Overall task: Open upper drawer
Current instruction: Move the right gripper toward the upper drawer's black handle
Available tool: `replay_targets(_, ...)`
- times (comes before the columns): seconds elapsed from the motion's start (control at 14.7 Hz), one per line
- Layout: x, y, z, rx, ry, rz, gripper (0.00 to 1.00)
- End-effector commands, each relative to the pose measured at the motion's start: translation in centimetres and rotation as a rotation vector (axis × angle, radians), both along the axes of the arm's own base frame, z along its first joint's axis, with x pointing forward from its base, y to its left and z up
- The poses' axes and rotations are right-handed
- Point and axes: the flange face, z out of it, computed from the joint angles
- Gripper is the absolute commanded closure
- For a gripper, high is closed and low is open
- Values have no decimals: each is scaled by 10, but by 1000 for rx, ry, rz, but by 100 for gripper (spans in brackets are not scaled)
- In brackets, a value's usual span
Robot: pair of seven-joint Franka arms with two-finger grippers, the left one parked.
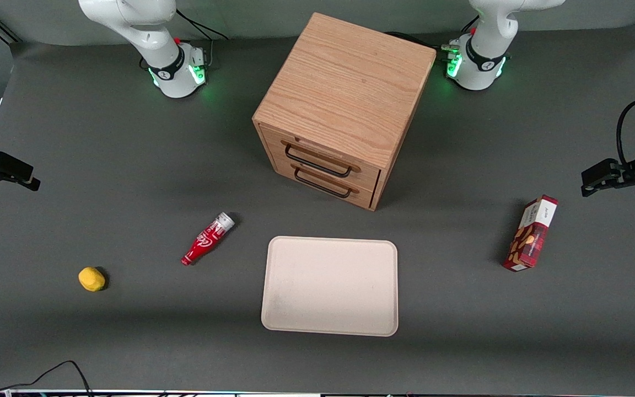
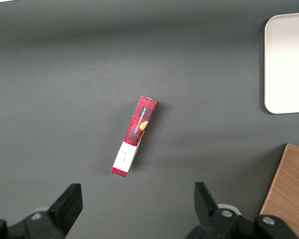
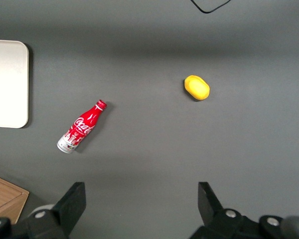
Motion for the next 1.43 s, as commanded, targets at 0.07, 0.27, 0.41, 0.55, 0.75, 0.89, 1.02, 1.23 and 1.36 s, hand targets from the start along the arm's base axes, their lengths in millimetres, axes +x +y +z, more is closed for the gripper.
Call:
replay_targets(0.07,8,4,4,14,8,0,0)
replay_targets(0.27,12,22,1,16,25,35,0)
replay_targets(0.41,13,63,2,17,38,134,0)
replay_targets(0.55,9,108,2,21,47,223,0)
replay_targets(0.75,-6,193,5,16,53,452,0)
replay_targets(0.89,-18,252,-4,2,63,570,0)
replay_targets(1.02,-32,315,-15,-11,70,703,0)
replay_targets(1.23,-52,391,-45,-39,90,916,0)
replay_targets(1.36,-52,416,-63,4,73,965,0)
